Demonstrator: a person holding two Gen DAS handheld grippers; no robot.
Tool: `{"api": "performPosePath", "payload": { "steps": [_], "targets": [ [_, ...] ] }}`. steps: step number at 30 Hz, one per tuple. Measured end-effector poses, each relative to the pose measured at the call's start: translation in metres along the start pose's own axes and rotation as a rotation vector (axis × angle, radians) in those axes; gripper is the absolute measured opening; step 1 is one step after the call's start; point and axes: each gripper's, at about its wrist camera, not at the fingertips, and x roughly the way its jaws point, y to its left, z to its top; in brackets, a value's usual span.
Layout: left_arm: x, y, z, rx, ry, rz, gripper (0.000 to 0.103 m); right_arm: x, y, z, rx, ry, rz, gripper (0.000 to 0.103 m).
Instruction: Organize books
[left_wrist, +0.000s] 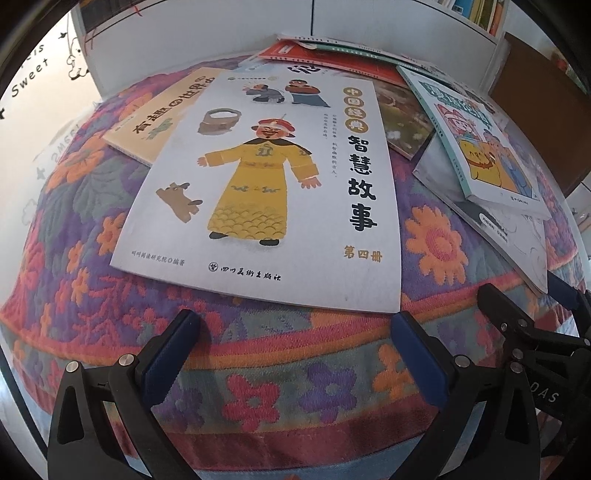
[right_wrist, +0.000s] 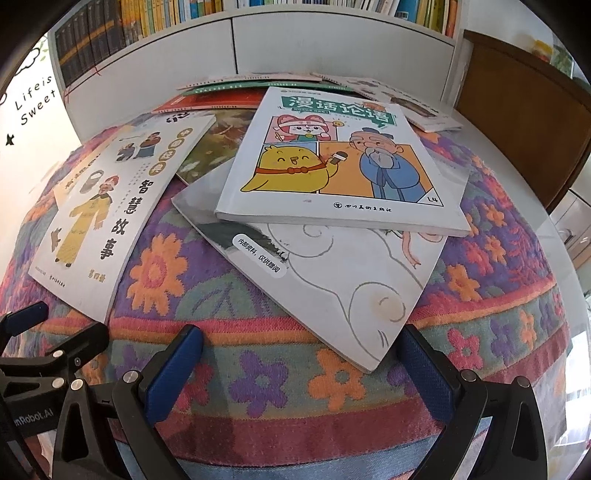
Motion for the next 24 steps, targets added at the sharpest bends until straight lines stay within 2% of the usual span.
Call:
{"api": "performPosePath", "payload": {
  "steps": [5, 9, 16, 24],
  "targets": [
    [0.000, 0.000, 0.003, -0.016, -0.004, -0.002, 0.103, 0.001, -0.003, 0.002, 0.008, 0.010, 0.006, 0.103],
    [-0.016, 0.004, 0.002, -0.041, -0.041, -0.089, 0.102, -0.011, -0.006, 0.002, 0.056, -0.008, 0.014, 0.102],
    [-0.062, 0.005, 0.010, -0.015, -0.150, -0.039, 0.102, -0.087, 0.007, 0.012, -0.026, -0.174, -0.048, 0.102],
    [-0.083, 0.013, 0.022, 0.013, -0.211, 0.001, 0.102, -0.104, 0.014, 0.022, -0.033, -0.182, 0.001, 0.102]
  ]
}}
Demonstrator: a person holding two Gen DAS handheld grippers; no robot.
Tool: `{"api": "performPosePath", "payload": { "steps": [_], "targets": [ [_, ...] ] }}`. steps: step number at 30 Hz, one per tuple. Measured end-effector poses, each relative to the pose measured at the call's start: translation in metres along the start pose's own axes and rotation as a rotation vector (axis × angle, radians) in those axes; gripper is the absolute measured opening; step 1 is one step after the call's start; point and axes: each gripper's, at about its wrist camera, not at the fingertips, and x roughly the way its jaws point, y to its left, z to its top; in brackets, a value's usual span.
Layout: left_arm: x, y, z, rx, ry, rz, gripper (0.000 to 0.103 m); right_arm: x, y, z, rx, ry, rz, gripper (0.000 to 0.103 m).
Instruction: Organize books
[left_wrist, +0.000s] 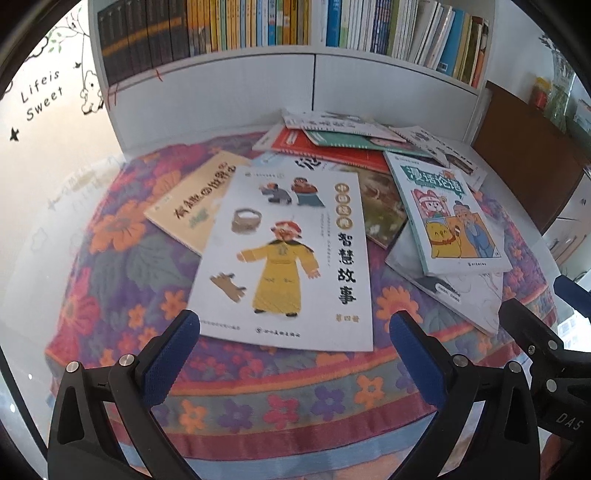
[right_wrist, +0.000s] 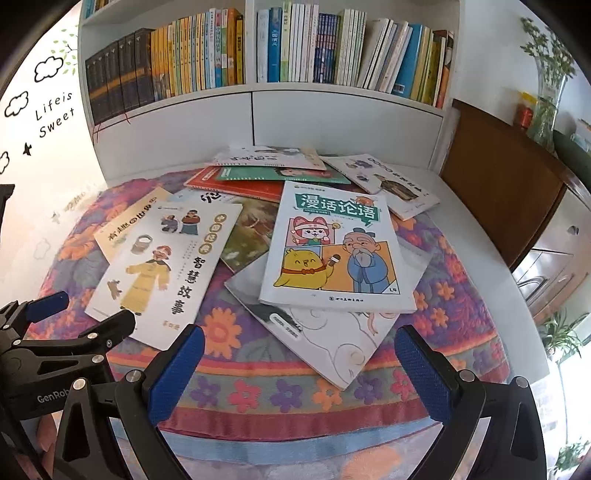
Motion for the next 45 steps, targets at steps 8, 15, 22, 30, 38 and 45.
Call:
{"api": "performPosePath", "payload": {
  "steps": [8, 15, 22, 30, 38, 45],
  "targets": [
    [-0.004, 0.006, 0.008, 0.015, -0.018, -0.028, 0.102, -0.001, 0.008, 0.005, 0.018, -0.010, 0.036, 0.102],
    [0.005, 0.011, 0.014, 0.040, -0.009, -0.034, 0.102, 0.002, 0.007, 0.006, 0.053, -0.015, 0.067, 0.102],
    [0.017, 0.024, 0.021, 0.034, 0.005, -0.056, 0.102, 0.008, 0.017, 0.014, 0.057, -0.022, 0.130, 0.102],
    [0.043, 0.070, 0.034, -0.007, 0.009, 0.012, 0.102, 0.033, 0.029, 0.031, 0.047, 0.037, 0.211, 0.096],
    [0.069, 0.075, 0.029, -0.006, 0.046, -0.048, 0.102, 0.065, 0.040, 0.032, 0.061, 0.101, 0.249, 0.086],
    [0.096, 0.086, 0.022, -0.040, 0.122, -0.031, 0.102, 0.108, 0.060, 0.027, 0.057, 0.199, 0.347, 0.061]
  ]
}}
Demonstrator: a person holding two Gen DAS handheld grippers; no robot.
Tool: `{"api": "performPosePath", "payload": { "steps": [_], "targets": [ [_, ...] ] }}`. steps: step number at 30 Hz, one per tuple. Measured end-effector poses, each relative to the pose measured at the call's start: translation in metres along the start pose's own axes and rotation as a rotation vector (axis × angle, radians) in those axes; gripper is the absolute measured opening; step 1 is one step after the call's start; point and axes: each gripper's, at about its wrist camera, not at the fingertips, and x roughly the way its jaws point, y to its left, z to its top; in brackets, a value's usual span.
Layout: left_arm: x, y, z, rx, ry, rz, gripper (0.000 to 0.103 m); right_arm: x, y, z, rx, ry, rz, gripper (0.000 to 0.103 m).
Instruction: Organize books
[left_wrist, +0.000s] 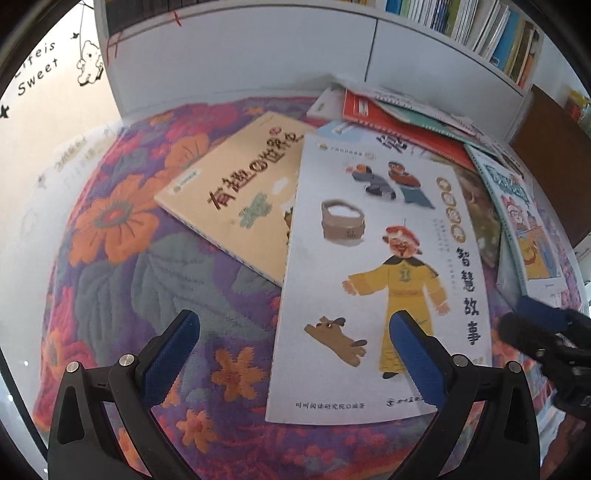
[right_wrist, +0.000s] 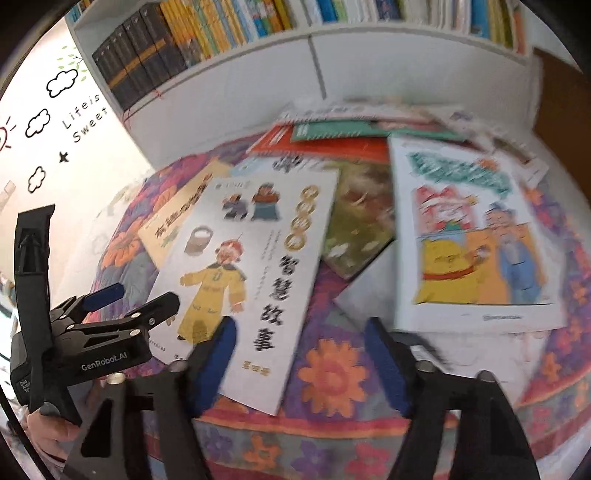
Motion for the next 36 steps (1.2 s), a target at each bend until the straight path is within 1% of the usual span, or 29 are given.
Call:
{"api": "performPosePath", "payload": {
  "steps": [2, 3, 4, 7, 9, 10, 11, 13, 15, 18, 20, 25, 28, 29, 35, 36],
  "targets": [
    [0.006, -0.002, -0.002, 0.009, 0.024, -0.014, 0.102, 0.015, 0.000, -0.001, 0.011, 0.039, 0.029, 0.047],
    [0.006, -0.003, -0.004, 0.007, 0.024, -0.045, 0.101, 0.023, 0.000, -0.003, 0.017, 0.058, 0.041, 0.045],
    [0.006, -0.005, -0.004, 0.013, 0.029, -0.052, 0.101, 0.027, 0.000, -0.004, 0.021, 0.067, 0.052, 0.043],
    [0.004, -0.012, -0.006, 0.043, 0.038, -0.075, 0.099, 0.030, 0.002, -0.006, 0.017, 0.056, 0.071, 0.040],
    [0.000, -0.020, -0.011, 0.064, 0.059, -0.110, 0.098, 0.029, 0.002, -0.006, 0.029, 0.067, 0.116, 0.040],
    [-0.002, -0.022, -0.012, 0.073, 0.064, -0.100, 0.098, 0.029, 0.001, -0.007, 0.043, 0.076, 0.155, 0.040],
    [-0.002, -0.023, -0.014, 0.082, 0.069, -0.096, 0.098, 0.028, 0.000, -0.009, 0.054, 0.081, 0.163, 0.039],
    [-0.004, -0.023, -0.018, 0.087, 0.079, -0.116, 0.098, 0.025, -0.001, -0.012, 0.048, 0.080, 0.160, 0.039],
    [-0.009, -0.023, -0.025, 0.097, 0.087, -0.119, 0.098, 0.024, 0.000, -0.014, 0.050, 0.088, 0.159, 0.039],
    [-0.020, -0.023, -0.038, 0.112, 0.101, -0.125, 0.098, 0.018, 0.005, -0.020, 0.021, 0.113, 0.161, 0.040],
    [-0.027, -0.021, -0.044, 0.112, 0.095, -0.136, 0.098, 0.012, 0.008, -0.026, 0.003, 0.130, 0.164, 0.040],
    [-0.043, -0.002, -0.051, 0.068, 0.066, -0.106, 0.098, 0.008, 0.022, -0.033, -0.018, 0.145, 0.223, 0.040],
    [-0.050, 0.016, -0.053, 0.029, 0.048, -0.077, 0.098, 0.019, 0.042, -0.034, -0.055, 0.165, 0.229, 0.040],
    [-0.052, 0.021, -0.054, 0.017, 0.042, -0.068, 0.098, 0.024, 0.049, -0.034, -0.061, 0.176, 0.244, 0.040],
    [-0.065, 0.071, -0.066, -0.098, 0.018, -0.051, 0.098, 0.041, 0.093, -0.030, -0.116, 0.201, 0.292, 0.040],
    [-0.068, 0.084, -0.069, -0.127, 0.013, -0.039, 0.098, 0.044, 0.100, -0.029, -0.127, 0.207, 0.301, 0.040]
  ]
}}
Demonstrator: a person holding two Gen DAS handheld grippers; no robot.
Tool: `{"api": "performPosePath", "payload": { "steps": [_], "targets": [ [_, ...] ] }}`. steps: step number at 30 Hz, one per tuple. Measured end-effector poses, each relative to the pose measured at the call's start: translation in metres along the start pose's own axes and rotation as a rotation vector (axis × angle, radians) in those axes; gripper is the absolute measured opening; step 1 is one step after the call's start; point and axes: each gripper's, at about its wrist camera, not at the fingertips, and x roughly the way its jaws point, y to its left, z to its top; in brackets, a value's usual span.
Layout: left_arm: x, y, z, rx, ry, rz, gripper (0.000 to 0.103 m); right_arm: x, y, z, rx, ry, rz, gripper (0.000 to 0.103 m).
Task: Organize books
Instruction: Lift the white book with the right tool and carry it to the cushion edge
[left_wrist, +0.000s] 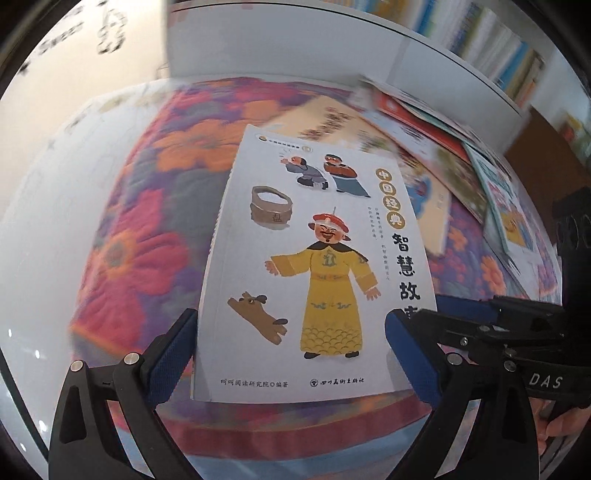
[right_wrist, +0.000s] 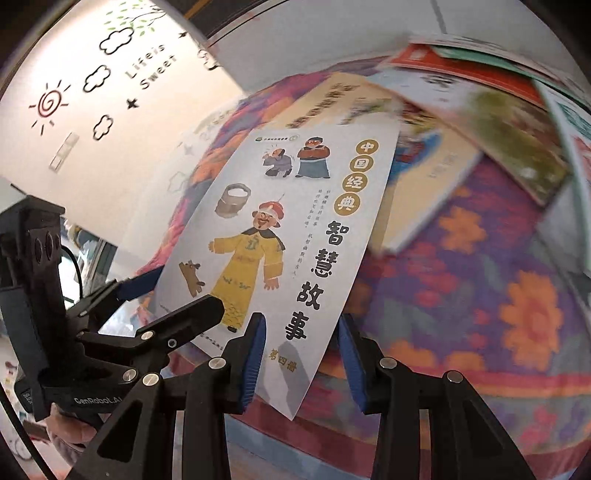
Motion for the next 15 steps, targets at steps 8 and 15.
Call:
{"api": "performPosePath", "payload": {
  "steps": [8, 15],
  "targets": [
    [-0.010, 0.070, 0.001, -0.142, -0.037, 0.062, 0.098, 0.047, 0.055, 0.017, -0.072, 0.069, 0.073, 0.040],
    [0.002, 0.097, -0.005, -0.195, -0.023, 0.101, 0.098, 0.062, 0.086, 0.019, -0.121, 0.082, 0.056, 0.040]
  ]
}}
